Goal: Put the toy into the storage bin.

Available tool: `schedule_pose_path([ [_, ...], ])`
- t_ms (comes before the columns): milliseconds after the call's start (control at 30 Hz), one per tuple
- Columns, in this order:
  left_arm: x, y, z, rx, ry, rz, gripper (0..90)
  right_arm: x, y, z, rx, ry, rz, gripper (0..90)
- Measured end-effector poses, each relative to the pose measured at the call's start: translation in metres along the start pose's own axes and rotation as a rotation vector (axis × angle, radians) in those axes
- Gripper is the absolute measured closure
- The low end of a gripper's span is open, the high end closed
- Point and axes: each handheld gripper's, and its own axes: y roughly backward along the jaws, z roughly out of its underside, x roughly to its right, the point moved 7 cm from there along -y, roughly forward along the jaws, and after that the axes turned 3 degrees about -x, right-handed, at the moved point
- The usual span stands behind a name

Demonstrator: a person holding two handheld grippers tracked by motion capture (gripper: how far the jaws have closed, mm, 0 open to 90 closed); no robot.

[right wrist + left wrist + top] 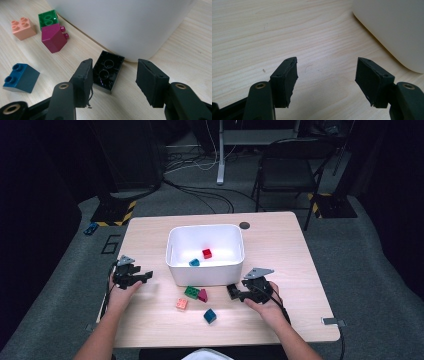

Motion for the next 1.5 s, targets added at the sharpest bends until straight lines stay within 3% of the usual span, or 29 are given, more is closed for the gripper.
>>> schedule_pose_path([
  [100, 0.000, 0.000, 0.000, -0.003, 0.000, 0.001, 33.8, -0.002, -0.004, 0.001, 0.000, -0.016, -0.003, 46.4],
  [667, 0.002, -0.002, 0.000, -0.002, 0.004, 0.001, 33.8, -0.012, -0.027, 0.004, -0.034, -0.001, 0.020, 44.5],
  [967, 0.002, -0.001, 0.001, -0.008, 0.002, 0.005, 33.8, -0.004, -0.027, 0.010, -0.040, -0.017, 0.050, 48.8],
  [1100, 0.002, -0.002, 0.001, -0.003, 0.002, 0.002, 33.9, -0.002, -0.024, 0.014, -0.048, -0.042, 0.049, 51.5],
  [1367, 0.002, -0.002, 0.000, 0.001, 0.005, 0.003, 33.9, 0.000, -0.026, 0.015, -0.047, -0.044, 0.040, 52.0],
  [1500, 0.001, -0.001, 0.001, -0.010, 0.003, 0.007, 33.9, -0.003, -0.024, 0.017, -0.052, -0.025, 0.024, 57.8],
])
